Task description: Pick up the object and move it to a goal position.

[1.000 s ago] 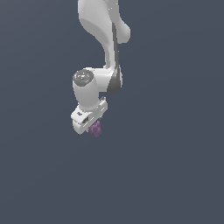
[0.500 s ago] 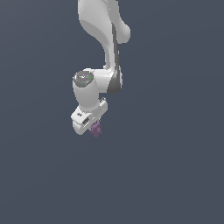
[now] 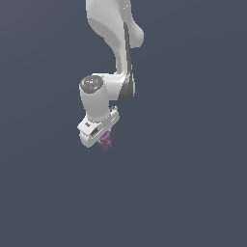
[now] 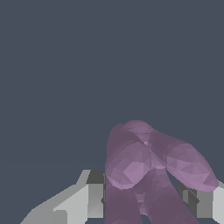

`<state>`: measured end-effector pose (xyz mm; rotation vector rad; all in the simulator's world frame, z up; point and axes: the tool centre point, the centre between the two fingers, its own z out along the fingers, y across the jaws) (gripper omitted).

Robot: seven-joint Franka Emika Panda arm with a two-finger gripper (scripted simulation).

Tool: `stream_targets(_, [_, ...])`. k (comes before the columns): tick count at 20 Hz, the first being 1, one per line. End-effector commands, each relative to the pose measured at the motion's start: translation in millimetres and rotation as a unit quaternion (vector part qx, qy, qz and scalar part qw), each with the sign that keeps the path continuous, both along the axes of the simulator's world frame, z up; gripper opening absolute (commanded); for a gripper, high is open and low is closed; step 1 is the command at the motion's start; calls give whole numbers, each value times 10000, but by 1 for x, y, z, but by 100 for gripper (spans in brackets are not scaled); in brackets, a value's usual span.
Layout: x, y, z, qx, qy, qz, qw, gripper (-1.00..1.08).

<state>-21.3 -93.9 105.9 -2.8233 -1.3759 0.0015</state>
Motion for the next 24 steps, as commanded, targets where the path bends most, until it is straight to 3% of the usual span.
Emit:
stream_targets(1, [1,1,11,-1,-7,1,10000,-100])
stream_targets(9, [2,8,71,-2,-7,3,10000,-100])
stream_targets(24, [8,27,234,0,-7,5,10000,-100])
